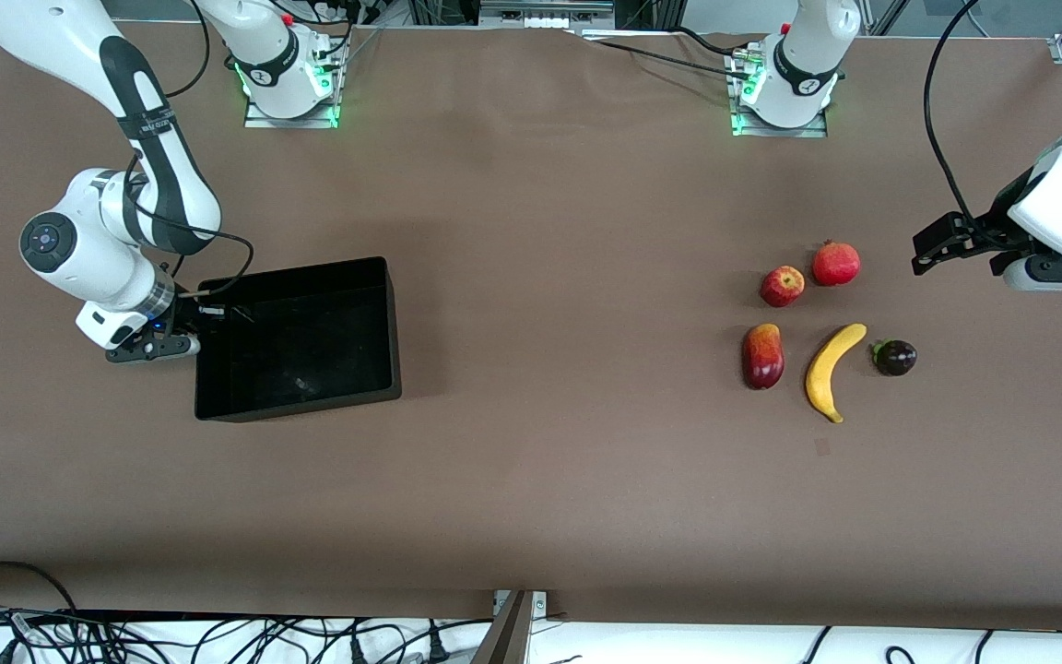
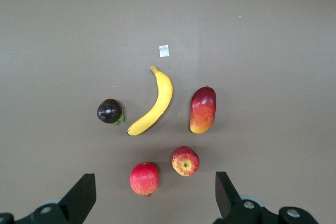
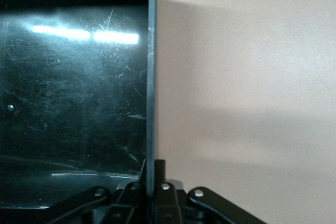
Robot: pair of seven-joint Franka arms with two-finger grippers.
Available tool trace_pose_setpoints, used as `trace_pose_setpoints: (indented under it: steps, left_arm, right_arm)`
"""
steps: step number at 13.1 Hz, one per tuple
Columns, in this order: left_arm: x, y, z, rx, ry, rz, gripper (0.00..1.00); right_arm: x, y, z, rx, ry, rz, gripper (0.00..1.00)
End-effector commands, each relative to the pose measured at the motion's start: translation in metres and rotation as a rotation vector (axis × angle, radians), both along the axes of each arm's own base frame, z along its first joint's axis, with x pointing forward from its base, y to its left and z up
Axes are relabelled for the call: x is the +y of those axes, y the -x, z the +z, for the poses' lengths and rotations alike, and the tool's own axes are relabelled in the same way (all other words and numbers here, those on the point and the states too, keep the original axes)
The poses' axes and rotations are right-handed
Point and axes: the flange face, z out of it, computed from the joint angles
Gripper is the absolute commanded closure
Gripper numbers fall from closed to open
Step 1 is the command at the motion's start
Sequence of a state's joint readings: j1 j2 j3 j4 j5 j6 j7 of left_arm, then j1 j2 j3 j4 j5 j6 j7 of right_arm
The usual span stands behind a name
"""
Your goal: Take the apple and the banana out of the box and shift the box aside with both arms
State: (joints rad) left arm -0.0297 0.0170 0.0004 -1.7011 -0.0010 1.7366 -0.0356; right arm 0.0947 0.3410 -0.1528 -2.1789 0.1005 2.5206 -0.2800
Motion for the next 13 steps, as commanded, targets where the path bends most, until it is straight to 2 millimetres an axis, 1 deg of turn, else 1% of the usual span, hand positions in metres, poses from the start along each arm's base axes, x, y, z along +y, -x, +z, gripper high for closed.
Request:
trace_pose_setpoints:
  steps: [1, 5, 7, 9, 10, 11, 12, 13]
  left_arm:
    - [-0.003, 0.008, 0.007, 0.008, 0.006, 0.002, 0.00]
    - [-0.005, 0.010, 0.007, 0.016, 0.006, -0.007, 0.00]
    - [-0.007, 0.010, 0.007, 0.014, 0.006, -0.009, 0.00]
    - [-0.010, 0.007, 0.014, 0.000, 0.007, -0.010, 0.00]
    - [-0.011, 0.006, 0.015, -0.001, 0.005, -0.013, 0.00]
    - [-0.012, 0.006, 0.015, -0.001, 0.007, -0.012, 0.00]
    - [-0.011, 0.006, 0.015, -0.003, 0.005, -0.012, 0.00]
    - [-0.012, 0.005, 0.015, -0.003, 0.007, -0.012, 0.00]
  right_arm:
    - [-0.004, 0.002, 0.001, 0.007, -0.009, -0.059, 1.00]
    - [0.000, -0.004, 0.009, -0.007, -0.011, -0.106, 1.00]
    - [0.002, -0.004, 0.010, 0.002, -0.013, -0.108, 1.00]
    - [0.002, -0.003, 0.009, 0.005, -0.012, -0.098, 1.00]
    - [0.002, -0.005, 0.012, -0.001, -0.012, -0.091, 0.72]
    - [0.003, -0.008, 0.022, -0.004, -0.015, -0.086, 0.07]
    - [0.005, -0.015, 0.039, -0.004, -0.020, -0.079, 0.00]
    - [0.007, -0.028, 0.060, 0.006, -0.026, -0.071, 0.00]
